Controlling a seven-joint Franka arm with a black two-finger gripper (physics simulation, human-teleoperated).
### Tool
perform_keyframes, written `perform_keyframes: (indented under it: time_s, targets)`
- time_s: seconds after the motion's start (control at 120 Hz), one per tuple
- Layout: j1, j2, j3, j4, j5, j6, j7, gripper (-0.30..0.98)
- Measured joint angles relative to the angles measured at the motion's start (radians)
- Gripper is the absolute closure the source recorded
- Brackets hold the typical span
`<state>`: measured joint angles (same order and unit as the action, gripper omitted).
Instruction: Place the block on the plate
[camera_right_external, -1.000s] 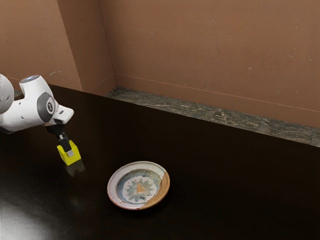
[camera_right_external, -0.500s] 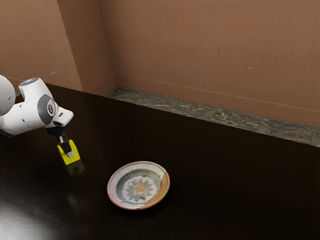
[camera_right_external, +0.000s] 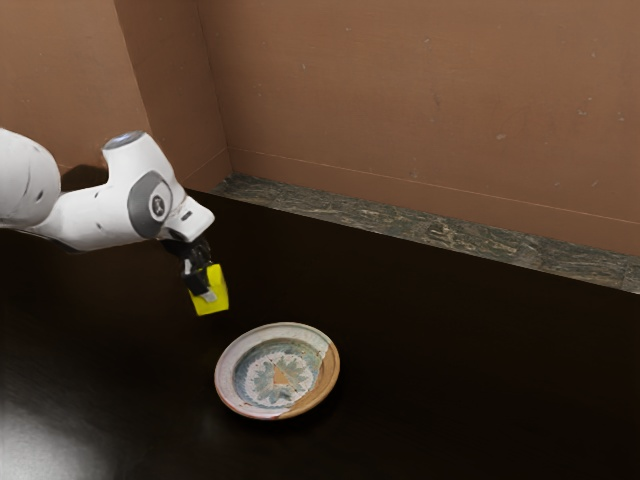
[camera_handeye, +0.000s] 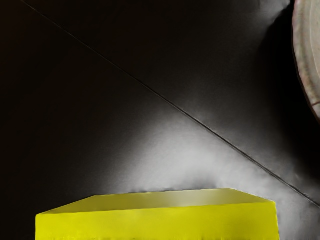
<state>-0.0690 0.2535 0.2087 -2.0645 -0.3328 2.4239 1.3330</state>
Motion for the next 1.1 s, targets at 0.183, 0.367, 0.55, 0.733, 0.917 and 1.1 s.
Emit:
perform_keyframes:
  time_s: [0.183,0.367,0.55,0.733,0.917,1.1]
  targets:
    - [-0.141,-0.067,-0.033,-0.089,0.000,0.006,-0.003,0.28]
    - [-0.221,-0.075,-0.069,-0.133,-0.003,0.028,-0.016,0.27]
    - [-0.232,-0.067,-0.082,-0.147,-0.011,0.049,-0.030,0.16]
    - [-0.233,-0.152,-0.075,-0.109,0.025,0.007,-0.051,0.07]
    - [-0.245,-0.214,-0.023,0.048,0.129,-0.176,-0.128,0.03]
    - [-0.227,-0.194,0.042,0.328,0.207,-0.497,-0.401,0.01]
